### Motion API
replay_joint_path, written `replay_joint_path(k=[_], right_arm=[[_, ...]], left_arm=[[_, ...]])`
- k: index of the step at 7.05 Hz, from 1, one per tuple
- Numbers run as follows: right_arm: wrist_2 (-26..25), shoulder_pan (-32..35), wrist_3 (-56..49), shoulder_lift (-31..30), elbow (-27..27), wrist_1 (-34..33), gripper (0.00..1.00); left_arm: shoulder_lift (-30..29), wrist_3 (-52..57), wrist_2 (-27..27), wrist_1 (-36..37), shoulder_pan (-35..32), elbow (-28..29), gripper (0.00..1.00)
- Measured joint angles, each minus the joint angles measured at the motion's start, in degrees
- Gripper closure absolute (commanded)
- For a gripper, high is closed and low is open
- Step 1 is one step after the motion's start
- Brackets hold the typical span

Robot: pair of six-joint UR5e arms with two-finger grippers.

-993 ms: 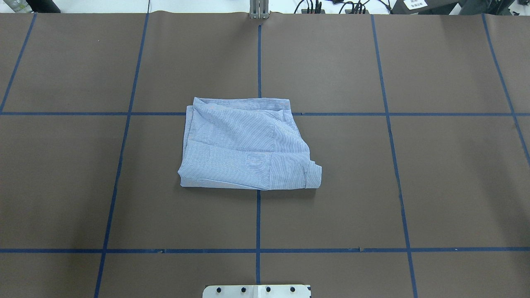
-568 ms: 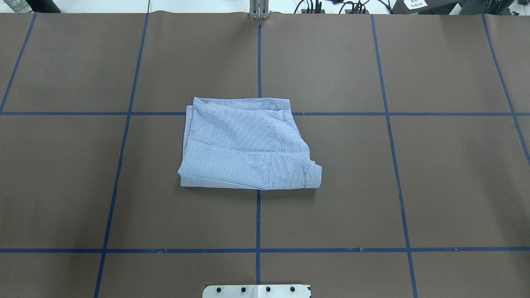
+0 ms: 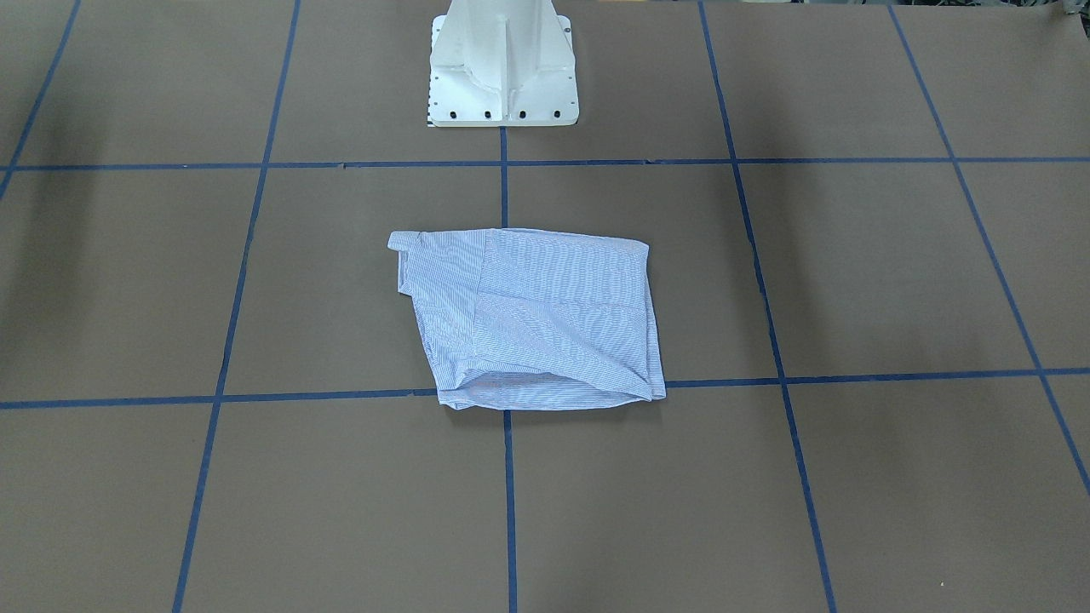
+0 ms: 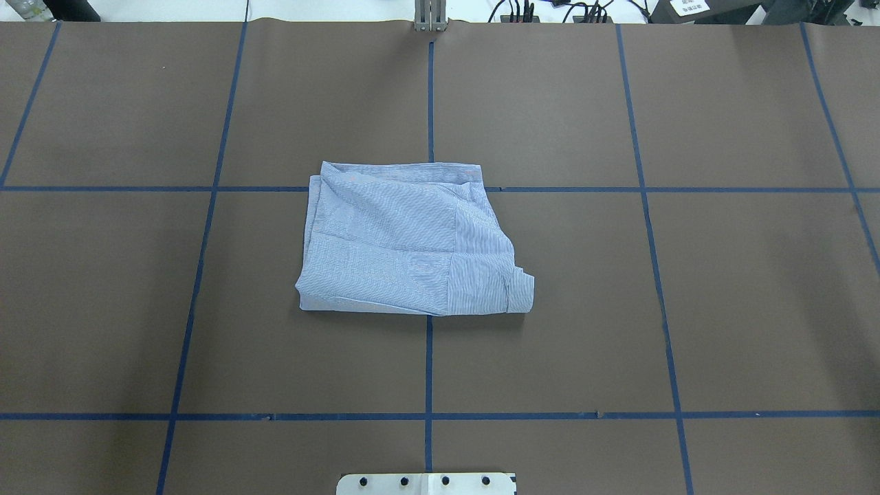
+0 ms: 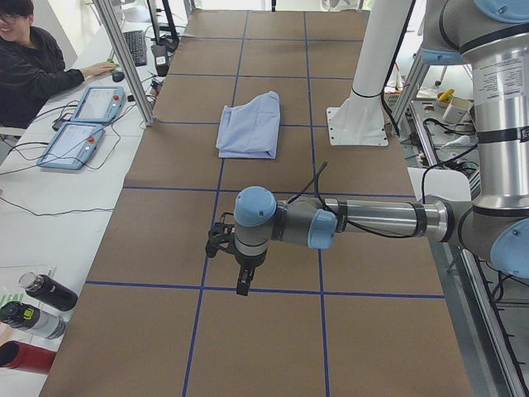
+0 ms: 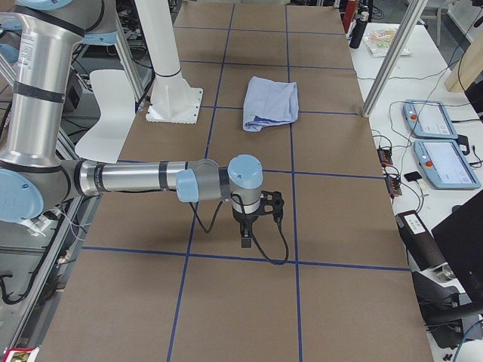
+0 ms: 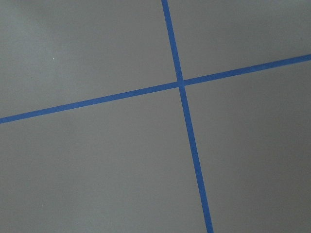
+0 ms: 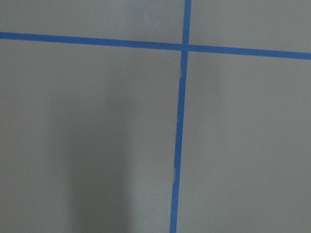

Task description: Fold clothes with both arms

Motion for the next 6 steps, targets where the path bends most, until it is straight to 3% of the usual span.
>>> replay_joint_path(k=[6], right_arm=[[0.0, 0.0, 0.17, 0.06, 0.06, 0.8, 0.0]], left_arm=[[2.26, 0.06, -1.95, -0.06, -0.03, -2.85, 0.0]])
